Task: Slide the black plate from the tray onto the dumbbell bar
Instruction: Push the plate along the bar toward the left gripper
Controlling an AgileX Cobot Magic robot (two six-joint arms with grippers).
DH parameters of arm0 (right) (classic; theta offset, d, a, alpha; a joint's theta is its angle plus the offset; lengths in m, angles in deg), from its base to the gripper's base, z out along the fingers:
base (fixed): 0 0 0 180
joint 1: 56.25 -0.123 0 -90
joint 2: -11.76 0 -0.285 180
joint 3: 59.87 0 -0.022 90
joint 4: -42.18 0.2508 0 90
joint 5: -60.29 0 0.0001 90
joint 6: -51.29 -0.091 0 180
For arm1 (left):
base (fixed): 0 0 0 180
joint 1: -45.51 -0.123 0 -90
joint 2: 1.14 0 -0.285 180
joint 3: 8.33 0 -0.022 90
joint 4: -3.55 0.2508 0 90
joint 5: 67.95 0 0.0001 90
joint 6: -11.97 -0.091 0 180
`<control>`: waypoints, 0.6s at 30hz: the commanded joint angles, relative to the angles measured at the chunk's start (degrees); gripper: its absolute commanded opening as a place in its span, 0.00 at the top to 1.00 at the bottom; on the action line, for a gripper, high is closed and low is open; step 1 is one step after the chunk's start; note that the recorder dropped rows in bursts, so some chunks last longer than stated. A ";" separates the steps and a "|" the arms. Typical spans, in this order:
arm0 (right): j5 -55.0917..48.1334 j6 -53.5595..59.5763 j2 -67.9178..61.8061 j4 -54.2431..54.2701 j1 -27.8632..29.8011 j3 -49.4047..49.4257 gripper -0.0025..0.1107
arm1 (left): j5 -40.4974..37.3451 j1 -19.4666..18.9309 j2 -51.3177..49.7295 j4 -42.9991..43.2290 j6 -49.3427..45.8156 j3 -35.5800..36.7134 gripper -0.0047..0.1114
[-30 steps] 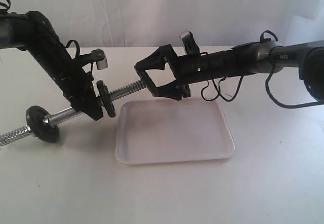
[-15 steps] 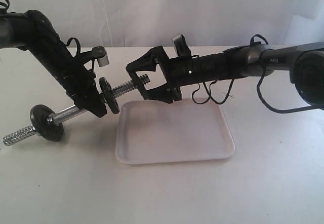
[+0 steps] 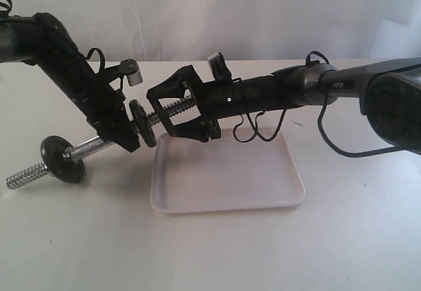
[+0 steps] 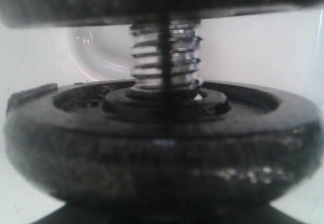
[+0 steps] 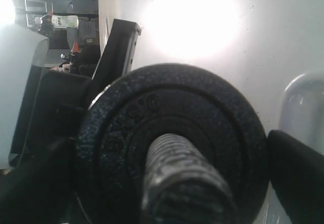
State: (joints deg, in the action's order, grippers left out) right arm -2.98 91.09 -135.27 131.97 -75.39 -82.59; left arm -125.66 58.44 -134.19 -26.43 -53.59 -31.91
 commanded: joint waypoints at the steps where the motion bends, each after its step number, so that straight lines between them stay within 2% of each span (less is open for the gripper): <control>1: -6.69 0.03 1.86 5.92 -1.52 -0.62 0.98 | -0.39 0.34 8.76 -6.44 0.41 -0.78 0.96; 12: -6.69 -0.05 1.86 5.81 -2.40 -0.62 0.97 | -0.51 0.34 8.76 -6.41 0.41 -0.78 0.96; 15: -6.69 -0.18 1.86 5.48 -2.40 -0.62 0.89 | -0.51 0.34 8.76 -6.41 0.41 -0.78 0.96; 18: -6.69 -0.18 1.86 5.48 -2.40 -0.62 0.74 | -0.51 0.34 8.76 -6.41 0.41 -0.78 0.96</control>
State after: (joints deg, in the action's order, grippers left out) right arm -1.77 90.87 -135.31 132.07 -77.23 -82.59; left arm -126.00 58.44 -134.19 -26.43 -54.07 -31.91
